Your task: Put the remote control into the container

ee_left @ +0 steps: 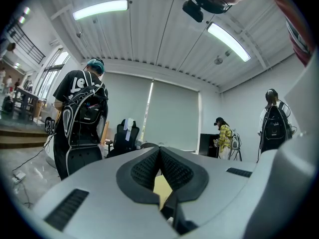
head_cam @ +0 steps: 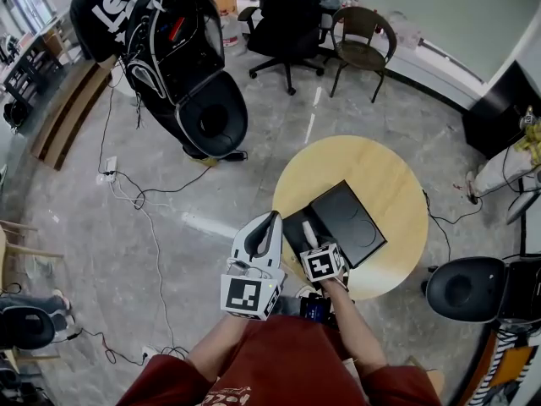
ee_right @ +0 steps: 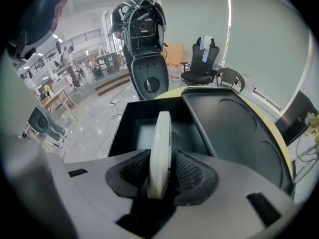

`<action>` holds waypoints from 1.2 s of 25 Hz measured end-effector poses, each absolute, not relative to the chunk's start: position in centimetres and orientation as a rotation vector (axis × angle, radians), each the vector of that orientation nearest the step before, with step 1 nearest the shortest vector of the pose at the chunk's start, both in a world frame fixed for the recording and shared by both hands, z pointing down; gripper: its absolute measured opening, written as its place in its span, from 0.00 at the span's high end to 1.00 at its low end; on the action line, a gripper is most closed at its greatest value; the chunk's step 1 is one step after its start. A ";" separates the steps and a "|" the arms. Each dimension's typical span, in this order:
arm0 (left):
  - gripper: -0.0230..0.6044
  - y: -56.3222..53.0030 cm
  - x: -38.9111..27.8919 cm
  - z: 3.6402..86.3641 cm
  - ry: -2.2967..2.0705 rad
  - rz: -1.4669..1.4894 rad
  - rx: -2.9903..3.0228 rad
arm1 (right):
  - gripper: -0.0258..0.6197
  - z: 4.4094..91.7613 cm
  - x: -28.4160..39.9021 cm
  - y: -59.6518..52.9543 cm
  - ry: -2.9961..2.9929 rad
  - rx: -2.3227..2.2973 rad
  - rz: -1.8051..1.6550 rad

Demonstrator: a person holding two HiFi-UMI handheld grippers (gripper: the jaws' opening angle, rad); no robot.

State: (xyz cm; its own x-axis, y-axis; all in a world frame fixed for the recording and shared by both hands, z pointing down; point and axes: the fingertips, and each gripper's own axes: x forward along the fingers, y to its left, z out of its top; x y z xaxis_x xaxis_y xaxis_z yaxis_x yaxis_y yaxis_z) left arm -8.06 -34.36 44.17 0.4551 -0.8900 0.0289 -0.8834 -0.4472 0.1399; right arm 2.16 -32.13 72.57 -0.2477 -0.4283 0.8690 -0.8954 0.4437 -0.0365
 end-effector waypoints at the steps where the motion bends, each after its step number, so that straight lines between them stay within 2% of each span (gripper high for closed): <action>1: 0.94 -34.2 -8.0 44.3 -1.571 -0.073 2.564 | 0.74 72.7 2.1 -32.0 -1.856 1.125 0.700; 15: 0.94 -34.1 -7.8 43.6 -1.570 -0.077 2.575 | 0.70 70.5 2.0 -32.6 -1.934 1.156 0.705; 30: 0.94 -34.0 -7.2 43.0 -1.561 -0.095 2.603 | 0.69 61.6 1.7 -33.4 -2.117 1.275 0.633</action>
